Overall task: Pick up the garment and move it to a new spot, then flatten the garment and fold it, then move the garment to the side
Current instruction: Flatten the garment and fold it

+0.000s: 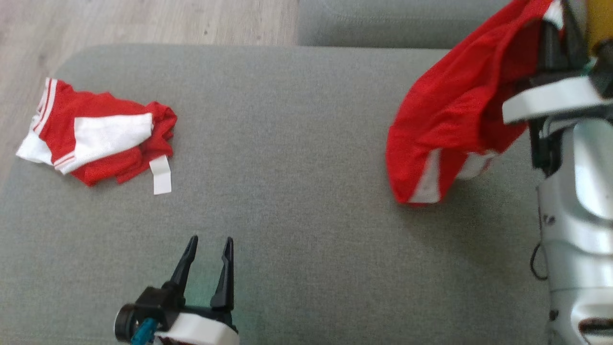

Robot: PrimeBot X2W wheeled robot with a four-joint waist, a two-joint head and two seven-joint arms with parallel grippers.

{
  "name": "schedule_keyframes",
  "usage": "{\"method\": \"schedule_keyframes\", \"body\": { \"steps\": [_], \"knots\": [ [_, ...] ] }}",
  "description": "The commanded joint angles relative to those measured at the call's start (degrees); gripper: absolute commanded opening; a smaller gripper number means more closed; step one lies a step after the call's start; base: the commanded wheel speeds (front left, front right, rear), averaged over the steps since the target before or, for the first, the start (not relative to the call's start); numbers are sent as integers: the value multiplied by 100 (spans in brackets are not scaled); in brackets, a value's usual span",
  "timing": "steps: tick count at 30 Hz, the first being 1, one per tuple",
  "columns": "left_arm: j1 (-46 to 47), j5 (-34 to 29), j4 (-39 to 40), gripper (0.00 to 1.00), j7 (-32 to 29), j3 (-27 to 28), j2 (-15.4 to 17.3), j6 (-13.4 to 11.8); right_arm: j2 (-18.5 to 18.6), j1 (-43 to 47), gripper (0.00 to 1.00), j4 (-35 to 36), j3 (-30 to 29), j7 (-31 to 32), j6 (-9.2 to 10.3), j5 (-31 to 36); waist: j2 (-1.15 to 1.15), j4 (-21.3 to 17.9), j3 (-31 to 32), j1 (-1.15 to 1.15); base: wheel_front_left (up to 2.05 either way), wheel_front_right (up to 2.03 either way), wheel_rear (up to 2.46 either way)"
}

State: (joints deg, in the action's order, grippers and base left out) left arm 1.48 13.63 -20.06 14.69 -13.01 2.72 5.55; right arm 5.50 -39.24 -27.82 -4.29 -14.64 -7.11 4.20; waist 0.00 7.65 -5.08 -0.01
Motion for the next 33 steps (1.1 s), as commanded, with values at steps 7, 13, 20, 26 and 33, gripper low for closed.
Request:
{"method": "schedule_keyframes", "body": {
  "steps": [7,13,20,26,33],
  "knots": [
    [-108,15,41,100,30,77,16,22,-113,-811,0,-47,900,-36,-37,-95,0,256,322,1,0,0,0],
    [-248,10,1,100,30,55,16,4,-254,-1103,0,-81,1419,-36,-37,-716,0,536,438,1,0,0,0],
    [-346,13,8,100,30,128,16,-8,-260,-1037,0,-443,1138,-36,-37,-786,0,561,329,1,0,0,0],
    [-237,61,27,100,30,87,16,-9,-50,-444,0,-1493,23,-32,-37,-177,0,524,116,1,0,0,0],
    [19,37,31,100,30,26,16,12,528,498,100,-2671,-1224,110,-37,754,0,425,-170,1,0,0,0]
  ]
}}
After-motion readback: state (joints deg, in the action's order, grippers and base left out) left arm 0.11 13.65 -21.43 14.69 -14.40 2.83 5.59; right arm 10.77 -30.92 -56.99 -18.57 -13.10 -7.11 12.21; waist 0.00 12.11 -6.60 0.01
